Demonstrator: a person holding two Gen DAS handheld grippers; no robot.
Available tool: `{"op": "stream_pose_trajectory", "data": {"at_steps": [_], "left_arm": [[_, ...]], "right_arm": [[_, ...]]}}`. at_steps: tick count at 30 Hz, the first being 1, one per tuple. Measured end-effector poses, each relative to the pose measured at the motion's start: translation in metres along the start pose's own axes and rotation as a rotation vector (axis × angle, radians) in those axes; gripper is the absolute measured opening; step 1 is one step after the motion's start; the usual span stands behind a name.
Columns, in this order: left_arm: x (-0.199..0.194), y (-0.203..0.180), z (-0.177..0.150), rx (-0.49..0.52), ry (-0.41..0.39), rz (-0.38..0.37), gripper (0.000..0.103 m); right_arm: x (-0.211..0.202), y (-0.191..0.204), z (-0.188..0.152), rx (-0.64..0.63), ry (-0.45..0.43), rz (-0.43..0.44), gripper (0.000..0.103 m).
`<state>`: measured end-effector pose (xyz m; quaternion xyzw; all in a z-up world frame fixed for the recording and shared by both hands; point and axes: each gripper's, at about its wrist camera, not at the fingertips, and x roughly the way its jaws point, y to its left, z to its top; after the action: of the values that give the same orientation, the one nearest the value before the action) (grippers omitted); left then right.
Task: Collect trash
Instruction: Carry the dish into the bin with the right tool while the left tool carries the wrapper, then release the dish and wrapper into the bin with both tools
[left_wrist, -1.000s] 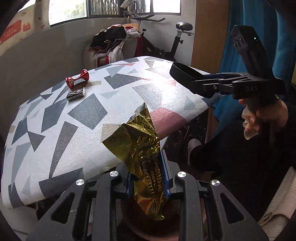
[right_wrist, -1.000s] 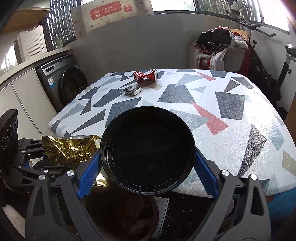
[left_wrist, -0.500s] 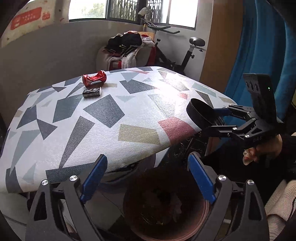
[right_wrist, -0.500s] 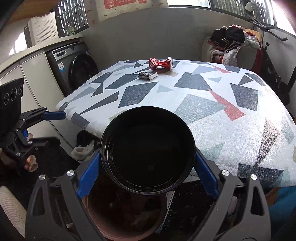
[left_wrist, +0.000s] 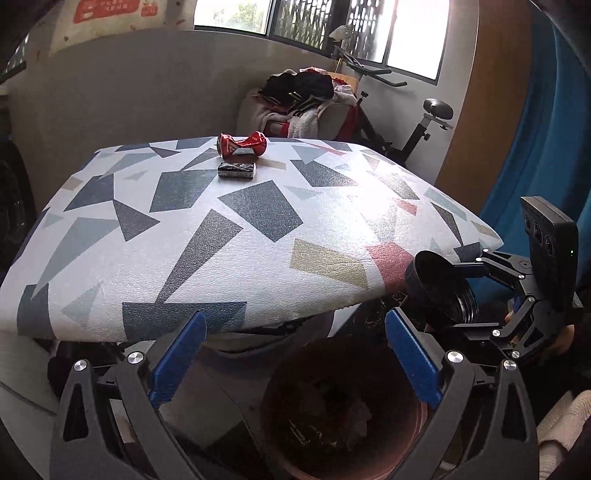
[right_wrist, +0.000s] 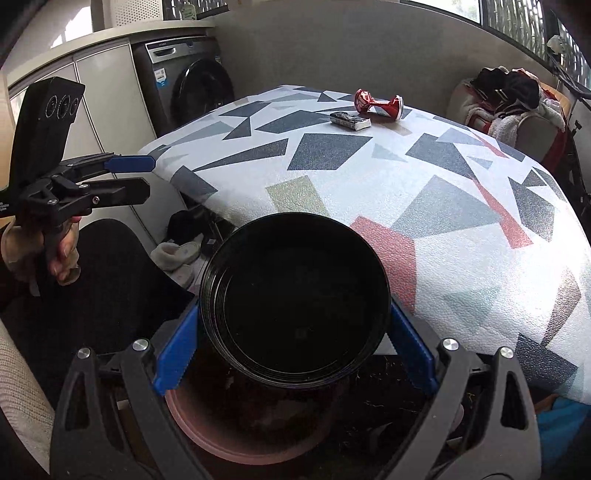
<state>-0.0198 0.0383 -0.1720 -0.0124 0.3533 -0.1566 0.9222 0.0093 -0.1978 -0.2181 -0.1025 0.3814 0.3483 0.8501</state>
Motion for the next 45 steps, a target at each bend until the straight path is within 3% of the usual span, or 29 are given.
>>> {"op": "stream_pose_trajectory", "data": {"at_steps": [18,21,45], "left_arm": [[0.007,0.004,-0.002,-0.021,0.031,-0.003,0.096],[0.008,0.002,-0.002,-0.014,0.036,0.004,0.097],[0.011,0.006,-0.003,-0.037,0.045,0.020,0.097]], "right_arm": [[0.015,0.006,0.000,-0.017,0.059,0.018,0.093],[0.015,0.006,0.000,-0.012,0.058,0.008,0.097],[0.015,-0.006,0.000,0.043,0.052,-0.025,0.097]]}}
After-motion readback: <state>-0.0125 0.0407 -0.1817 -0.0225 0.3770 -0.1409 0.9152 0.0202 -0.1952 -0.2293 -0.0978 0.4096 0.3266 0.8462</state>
